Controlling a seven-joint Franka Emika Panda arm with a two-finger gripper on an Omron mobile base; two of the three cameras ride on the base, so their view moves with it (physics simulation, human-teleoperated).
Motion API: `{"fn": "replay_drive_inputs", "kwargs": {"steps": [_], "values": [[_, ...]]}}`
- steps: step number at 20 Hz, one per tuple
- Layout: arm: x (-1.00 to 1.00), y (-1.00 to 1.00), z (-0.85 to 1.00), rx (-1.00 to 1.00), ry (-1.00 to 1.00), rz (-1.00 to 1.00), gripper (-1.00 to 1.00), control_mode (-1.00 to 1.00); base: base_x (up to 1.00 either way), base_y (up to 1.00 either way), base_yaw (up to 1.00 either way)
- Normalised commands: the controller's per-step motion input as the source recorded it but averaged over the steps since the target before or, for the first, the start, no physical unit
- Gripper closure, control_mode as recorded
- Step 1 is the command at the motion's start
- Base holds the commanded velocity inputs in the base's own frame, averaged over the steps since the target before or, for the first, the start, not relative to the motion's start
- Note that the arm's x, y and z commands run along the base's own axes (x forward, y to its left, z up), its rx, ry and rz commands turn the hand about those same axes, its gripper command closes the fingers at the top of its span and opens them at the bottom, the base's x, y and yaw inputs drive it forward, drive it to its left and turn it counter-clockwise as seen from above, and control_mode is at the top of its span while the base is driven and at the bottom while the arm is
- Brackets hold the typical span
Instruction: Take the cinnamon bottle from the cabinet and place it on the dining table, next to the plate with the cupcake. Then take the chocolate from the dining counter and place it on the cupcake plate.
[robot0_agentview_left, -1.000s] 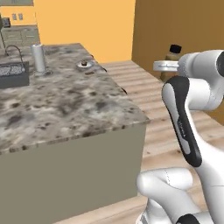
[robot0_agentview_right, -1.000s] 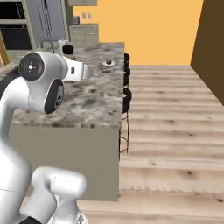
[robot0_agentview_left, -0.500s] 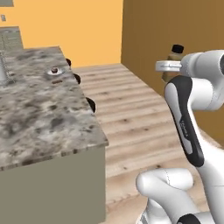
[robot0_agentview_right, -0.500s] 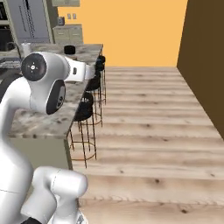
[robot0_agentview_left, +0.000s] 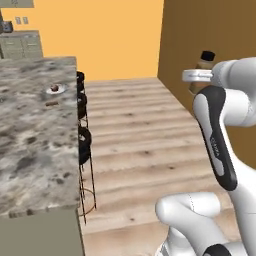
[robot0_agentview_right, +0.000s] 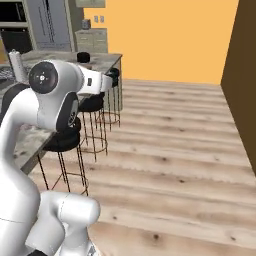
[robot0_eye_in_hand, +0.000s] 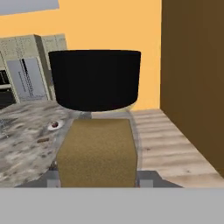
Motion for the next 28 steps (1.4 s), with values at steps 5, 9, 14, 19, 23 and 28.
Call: {"fn": "replay_drive_inputs", "kwargs": {"steps": [5,9,14,19,23,28], "values": [[0.0,0.0,0.0,0.0,0.0,0.0,1.0,1.0,0.96,-0.68,0.43],[0.0,0.0,0.0,0.0,0.0,0.0,1.0,1.0,1.0,-0.66,0.45],[0.0,0.0,0.0,0.0,0.0,0.0,1.0,1.0,1.0,-0.51,0.53],[0.0,0.0,0.0,0.0,0.0,0.0,1.0,1.0,0.89,-0.7,0.5],[0.0,0.0,0.0,0.0,0.0,0.0,1.0,1.0,0.63,-0.78,0.5],[0.0,0.0,0.0,0.0,0.0,0.0,1.0,1.0,0.6,-0.76,0.53]]}}
